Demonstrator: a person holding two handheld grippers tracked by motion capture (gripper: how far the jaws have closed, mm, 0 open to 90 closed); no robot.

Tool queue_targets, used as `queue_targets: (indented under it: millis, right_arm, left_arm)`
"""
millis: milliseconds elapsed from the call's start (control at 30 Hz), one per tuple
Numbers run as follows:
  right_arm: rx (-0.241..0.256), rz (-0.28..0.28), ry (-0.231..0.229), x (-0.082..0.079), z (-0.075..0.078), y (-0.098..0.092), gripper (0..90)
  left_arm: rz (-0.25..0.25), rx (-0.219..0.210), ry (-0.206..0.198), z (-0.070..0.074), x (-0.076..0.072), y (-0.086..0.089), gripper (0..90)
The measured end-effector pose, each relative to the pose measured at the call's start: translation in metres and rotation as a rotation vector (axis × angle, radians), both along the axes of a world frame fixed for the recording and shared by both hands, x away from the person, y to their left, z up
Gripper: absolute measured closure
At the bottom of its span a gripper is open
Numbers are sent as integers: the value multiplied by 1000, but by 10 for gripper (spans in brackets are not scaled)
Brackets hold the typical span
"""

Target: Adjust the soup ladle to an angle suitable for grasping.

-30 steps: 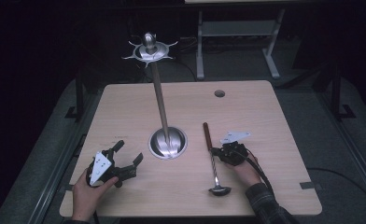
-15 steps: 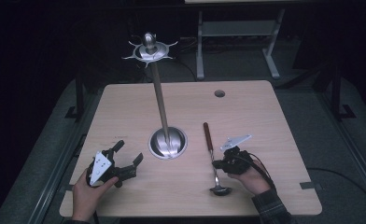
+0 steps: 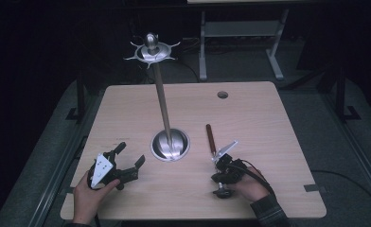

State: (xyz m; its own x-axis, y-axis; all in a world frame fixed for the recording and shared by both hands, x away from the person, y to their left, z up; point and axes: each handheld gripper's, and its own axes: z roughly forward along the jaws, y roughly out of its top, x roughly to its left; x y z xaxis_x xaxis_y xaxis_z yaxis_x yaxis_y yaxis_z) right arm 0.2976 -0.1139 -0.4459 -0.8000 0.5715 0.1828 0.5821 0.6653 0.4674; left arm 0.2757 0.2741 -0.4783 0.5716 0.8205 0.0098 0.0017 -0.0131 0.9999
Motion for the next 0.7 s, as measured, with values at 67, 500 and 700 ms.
queue_targets:
  millis: [67, 500, 700]
  right_arm:
    - [-8, -6, 3, 0, 0, -1, 898]
    - [-38, -44, 29, 7, -2, -17, 898]
    - [-40, -72, 28, 10, -2, -27, 898]
  left_arm:
    - [0, 0, 0, 0, 0, 0, 98]
    - [-1, -1, 1, 0, 0, 0, 98]
    - [-1, 0, 0, 0, 0, 0, 98]
